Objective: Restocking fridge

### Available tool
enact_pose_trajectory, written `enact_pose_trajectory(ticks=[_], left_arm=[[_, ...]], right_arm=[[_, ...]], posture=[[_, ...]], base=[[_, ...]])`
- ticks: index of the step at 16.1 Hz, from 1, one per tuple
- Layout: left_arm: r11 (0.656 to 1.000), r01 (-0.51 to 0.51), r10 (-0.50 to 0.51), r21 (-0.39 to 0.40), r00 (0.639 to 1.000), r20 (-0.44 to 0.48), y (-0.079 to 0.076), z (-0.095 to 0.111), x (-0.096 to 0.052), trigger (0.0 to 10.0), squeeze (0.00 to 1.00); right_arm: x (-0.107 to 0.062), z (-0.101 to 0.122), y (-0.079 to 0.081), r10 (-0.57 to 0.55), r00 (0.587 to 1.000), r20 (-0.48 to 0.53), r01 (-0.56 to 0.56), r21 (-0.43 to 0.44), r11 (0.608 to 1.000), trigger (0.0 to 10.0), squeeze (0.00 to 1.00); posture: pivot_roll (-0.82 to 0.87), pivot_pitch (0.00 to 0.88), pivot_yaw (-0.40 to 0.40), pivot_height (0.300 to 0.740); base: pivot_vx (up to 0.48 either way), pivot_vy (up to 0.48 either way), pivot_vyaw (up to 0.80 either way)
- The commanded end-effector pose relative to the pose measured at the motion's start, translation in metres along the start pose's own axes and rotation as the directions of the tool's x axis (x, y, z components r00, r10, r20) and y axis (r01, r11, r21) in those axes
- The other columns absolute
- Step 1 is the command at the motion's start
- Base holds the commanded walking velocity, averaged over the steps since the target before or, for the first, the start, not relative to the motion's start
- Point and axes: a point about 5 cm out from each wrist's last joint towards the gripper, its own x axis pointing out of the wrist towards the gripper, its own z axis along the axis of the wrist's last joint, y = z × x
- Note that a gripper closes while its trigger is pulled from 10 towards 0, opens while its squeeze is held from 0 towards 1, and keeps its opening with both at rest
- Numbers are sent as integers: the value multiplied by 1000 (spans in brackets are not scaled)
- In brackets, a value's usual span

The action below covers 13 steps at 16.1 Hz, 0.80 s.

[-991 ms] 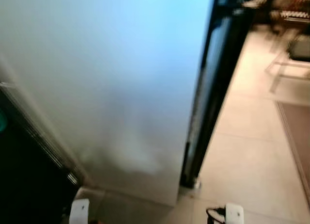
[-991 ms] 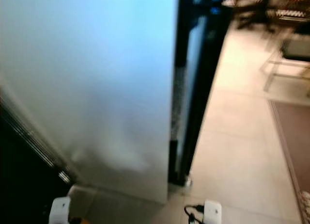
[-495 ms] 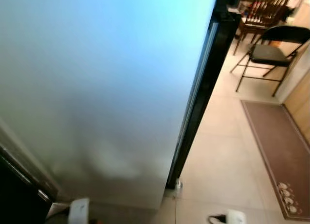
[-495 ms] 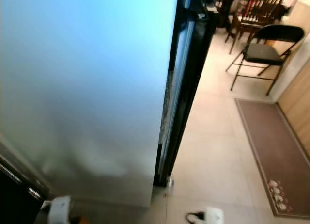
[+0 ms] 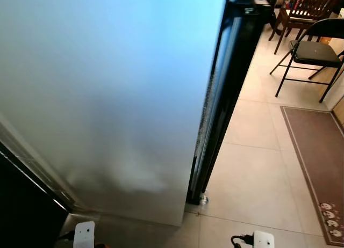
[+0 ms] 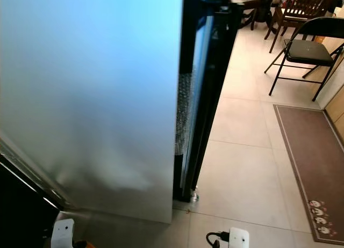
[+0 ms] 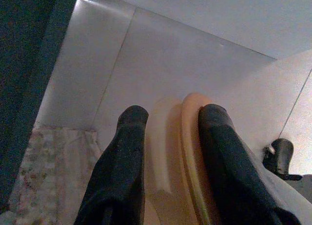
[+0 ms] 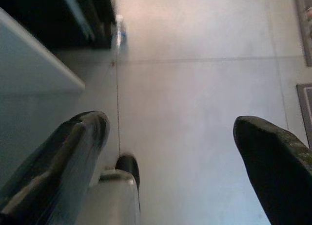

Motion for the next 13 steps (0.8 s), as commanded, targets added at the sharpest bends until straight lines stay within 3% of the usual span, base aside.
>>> enact_pose_trajectory(ticks=[1,2,5,6,7,8,10,12,13], left_arm=[[1000,4,-4,11,1000,-21,1,-6,-1,10000,0],[1000,4,-4,7,1000,-21,1,-7,-1,10000,0],[1000,4,-4,3,1000,-21,1,-8,-1,10000,0],[1000,3,-3,-6,1000,-21,2,-10,-2,10000,0],[1000,7,-7,-3,1000,-23,2,-13,-2,10000,0],[1000,6,-6,-2,1000,-24,4,-15,-3,10000,0],[1000,-7,6,-12,1000,-24,6,-17,-3,10000,0],[1000,-18,18,-20,1000,-21,10,-19,-4,10000,0],[999,-23,22,-27,1000,-17,11,-20,-5,10000,0]], right_arm=[[-1,3,-6,-54,997,58,52,27,998,10000,0],[-3,9,-7,-68,989,128,63,44,997,10000,0],[-6,10,-9,-118,978,170,98,120,988,10000,0],[5,72,-56,-175,914,365,136,130,982,10000,0],[0,111,-72,-139,843,519,121,69,990,10000,0],[-6,122,-67,-82,804,589,102,-1,995,10000,0],[-13,136,-61,-56,745,665,84,-10,996,10000,0],[-30,166,-41,26,652,758,35,-64,997,10000,0],[-35,174,-33,51,640,767,11,-75,997,10000,0]], posture=[[-10,29,4,740],[-12,26,2,740],[-18,13,-5,740],[-32,0,-4,740],[-25,0,-7,740],[-27,0,-10,740],[-22,0,-16,740],[-37,0,-26,740],[-35,0,-31,740]], base=[[0,0,0],[0,0,0],[0,0,0],[0,0,0],[0,0,0],[0,0,0],[0,0,0],[0,0,0],[0,0,0]])
